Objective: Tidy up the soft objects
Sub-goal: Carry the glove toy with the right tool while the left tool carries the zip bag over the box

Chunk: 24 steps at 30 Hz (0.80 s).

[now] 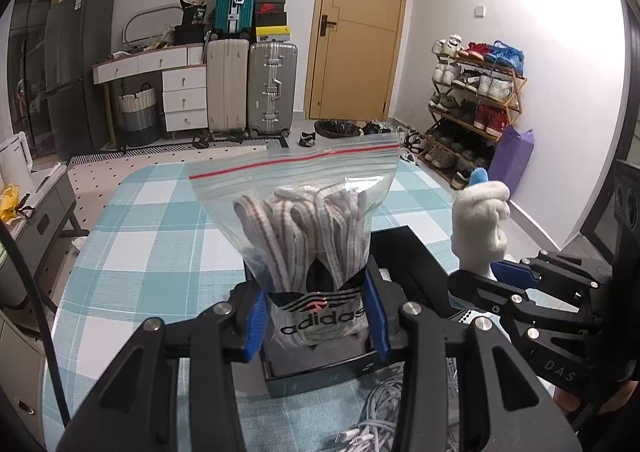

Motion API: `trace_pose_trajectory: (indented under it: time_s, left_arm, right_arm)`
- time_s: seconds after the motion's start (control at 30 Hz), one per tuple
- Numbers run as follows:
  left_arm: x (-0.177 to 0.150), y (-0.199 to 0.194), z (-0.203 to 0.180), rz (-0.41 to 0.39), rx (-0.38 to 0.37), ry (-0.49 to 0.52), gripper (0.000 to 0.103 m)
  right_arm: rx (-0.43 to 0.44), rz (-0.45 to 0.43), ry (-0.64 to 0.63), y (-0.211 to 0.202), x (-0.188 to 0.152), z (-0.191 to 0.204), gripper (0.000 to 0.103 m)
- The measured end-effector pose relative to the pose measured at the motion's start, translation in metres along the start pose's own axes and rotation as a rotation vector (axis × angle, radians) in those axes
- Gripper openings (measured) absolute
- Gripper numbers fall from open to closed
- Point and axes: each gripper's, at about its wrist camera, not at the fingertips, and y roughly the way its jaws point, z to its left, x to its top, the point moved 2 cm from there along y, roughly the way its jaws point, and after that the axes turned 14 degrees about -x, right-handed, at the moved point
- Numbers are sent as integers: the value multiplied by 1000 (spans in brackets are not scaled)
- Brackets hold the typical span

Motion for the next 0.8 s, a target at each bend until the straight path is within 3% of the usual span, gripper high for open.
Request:
trace_pose_trajectory:
  time_s: [0.8]
  left_arm:
    - [-9,49,9,138,1,-3,41]
  right_arm:
    - [-12,125,-86,58,-3,5,21]
